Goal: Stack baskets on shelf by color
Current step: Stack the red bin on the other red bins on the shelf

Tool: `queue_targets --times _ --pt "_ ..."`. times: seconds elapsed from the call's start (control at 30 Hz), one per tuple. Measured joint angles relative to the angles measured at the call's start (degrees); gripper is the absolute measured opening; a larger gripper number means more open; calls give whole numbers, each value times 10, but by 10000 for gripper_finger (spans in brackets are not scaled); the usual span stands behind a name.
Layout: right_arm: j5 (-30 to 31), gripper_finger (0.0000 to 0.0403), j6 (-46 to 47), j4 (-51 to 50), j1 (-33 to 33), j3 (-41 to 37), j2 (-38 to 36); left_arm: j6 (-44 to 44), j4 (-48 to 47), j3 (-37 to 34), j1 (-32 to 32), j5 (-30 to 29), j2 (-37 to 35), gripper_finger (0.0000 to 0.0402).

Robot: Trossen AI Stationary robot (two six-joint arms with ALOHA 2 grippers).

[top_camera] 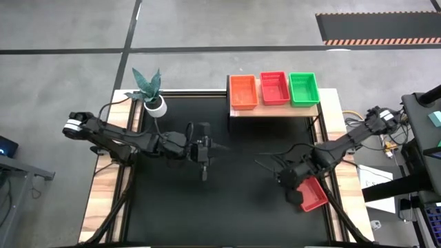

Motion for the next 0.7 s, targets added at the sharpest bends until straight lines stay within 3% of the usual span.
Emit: queue_targets --times 0.4,0.7 --pt "4 9 191 -240 117 72 81 -10 1 -8 0 0 -1 86" --pt "4 9 282 -251 195 28 84 -69 12 -10 -1 0 -1 86"
